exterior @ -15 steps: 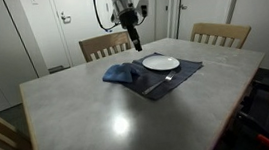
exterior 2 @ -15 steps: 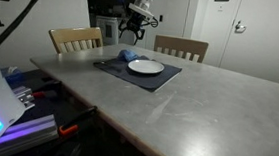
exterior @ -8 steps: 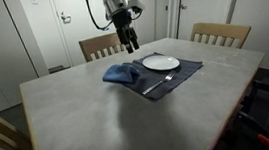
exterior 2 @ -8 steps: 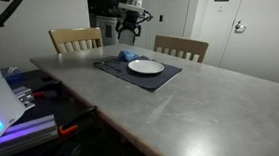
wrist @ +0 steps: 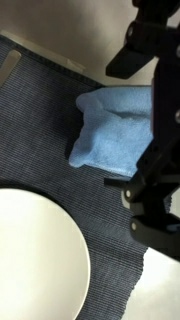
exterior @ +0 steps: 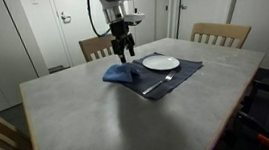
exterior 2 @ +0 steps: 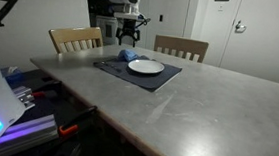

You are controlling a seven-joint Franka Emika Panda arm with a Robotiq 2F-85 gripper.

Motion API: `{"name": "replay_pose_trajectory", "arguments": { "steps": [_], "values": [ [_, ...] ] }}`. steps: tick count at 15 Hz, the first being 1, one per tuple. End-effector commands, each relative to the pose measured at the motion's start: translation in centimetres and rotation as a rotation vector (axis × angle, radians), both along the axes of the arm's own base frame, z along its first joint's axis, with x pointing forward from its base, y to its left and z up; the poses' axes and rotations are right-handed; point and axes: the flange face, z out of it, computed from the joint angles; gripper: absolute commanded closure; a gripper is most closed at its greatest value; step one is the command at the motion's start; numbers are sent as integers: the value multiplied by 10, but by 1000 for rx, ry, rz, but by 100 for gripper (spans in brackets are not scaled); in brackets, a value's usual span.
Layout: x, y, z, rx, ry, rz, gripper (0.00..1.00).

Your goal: Take the fork off the plate then use the towel to wipe the plate

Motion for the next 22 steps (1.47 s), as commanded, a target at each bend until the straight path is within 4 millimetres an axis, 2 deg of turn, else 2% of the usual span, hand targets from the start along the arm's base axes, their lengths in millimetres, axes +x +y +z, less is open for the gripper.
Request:
{"name": "replay_pose_trajectory", "arguments": {
  "steps": [1,11,13,14,17,22],
  "values": [
    [-7,-3,-8,9,-29,-55,0],
    [0,-2,-28,15,-3,-45,0],
    [-3,-6,-26,7,48,9,0],
    [-5,0,-27,-4,13,-25,0],
    [-5,-1,-29,-8,21,-10,0],
    [2,7,-28,15,-82,-75,0]
  ]
}}
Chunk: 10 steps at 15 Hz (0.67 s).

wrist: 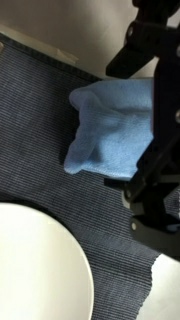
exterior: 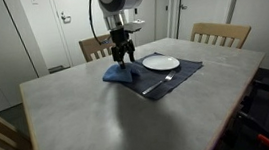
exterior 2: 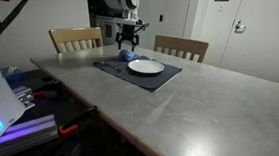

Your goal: Take the fork off the plate then use the towel to wipe the plate

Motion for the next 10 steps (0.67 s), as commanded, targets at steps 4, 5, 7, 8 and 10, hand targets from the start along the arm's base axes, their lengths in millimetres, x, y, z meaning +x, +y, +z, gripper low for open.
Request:
{"name": "replay_pose_trajectory", "arguments": {
  "steps": [4,5,7,8,10],
  "values": [
    [2,9,-11,19,-139,-112,0],
    [1,9,-14,23,-143,-126,0],
    [-3,11,-20,16,-149,-148,0],
    [-5,11,-21,13,-151,-155,0],
    [-7,10,-24,6,-154,-174,0]
  ]
}}
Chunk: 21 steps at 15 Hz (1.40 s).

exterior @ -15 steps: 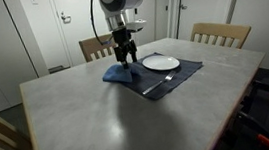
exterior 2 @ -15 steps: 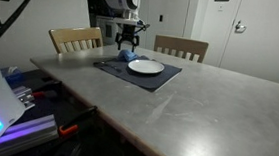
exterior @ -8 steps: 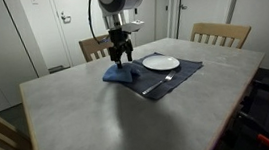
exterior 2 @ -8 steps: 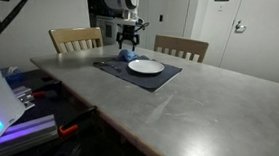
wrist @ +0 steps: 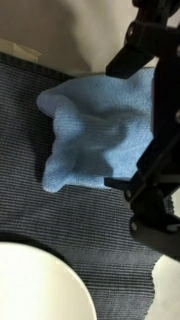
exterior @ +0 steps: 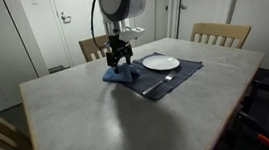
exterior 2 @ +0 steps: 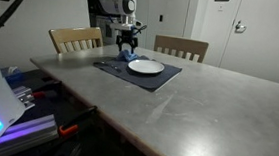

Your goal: Take the fork off the plate then use the towel to wipe the plate

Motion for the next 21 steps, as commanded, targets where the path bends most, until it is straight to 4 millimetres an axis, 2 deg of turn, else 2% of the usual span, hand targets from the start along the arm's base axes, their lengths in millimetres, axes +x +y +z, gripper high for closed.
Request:
{"name": "replay_pose_trajectory", "arguments": {
  "steps": [1,2,3,14,16,21],
  "values": [
    [-5,-3,-5,-12,-24,-36,0],
    [-6,-3,-6,-15,-28,-45,0],
    [-7,-4,-6,-16,-32,-51,19],
    [-11,-6,-10,-21,-38,-81,96],
    [-11,-7,-9,-22,-39,-74,100],
    [-8,-12,2,-41,-44,-71,98]
  ]
}}
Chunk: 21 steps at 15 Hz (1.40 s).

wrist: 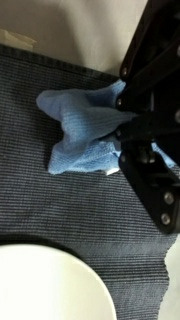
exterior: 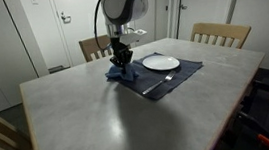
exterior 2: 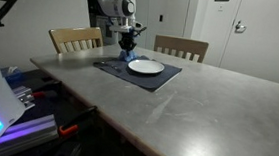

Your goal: Take the fork off the plate then use the towel to wipe the plate

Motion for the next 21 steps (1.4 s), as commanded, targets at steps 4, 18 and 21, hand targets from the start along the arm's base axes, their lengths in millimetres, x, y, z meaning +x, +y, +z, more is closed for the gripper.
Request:
{"name": "replay_pose_trajectory", "arguments": {
  "steps": [4,18,21],
  "values": [
    [-2,-16,17,-43,-18,-6,98],
    [3,-87,52,-198,15,-138,98],
    [-12,-96,55,-284,108,-205,98]
  ]
}}
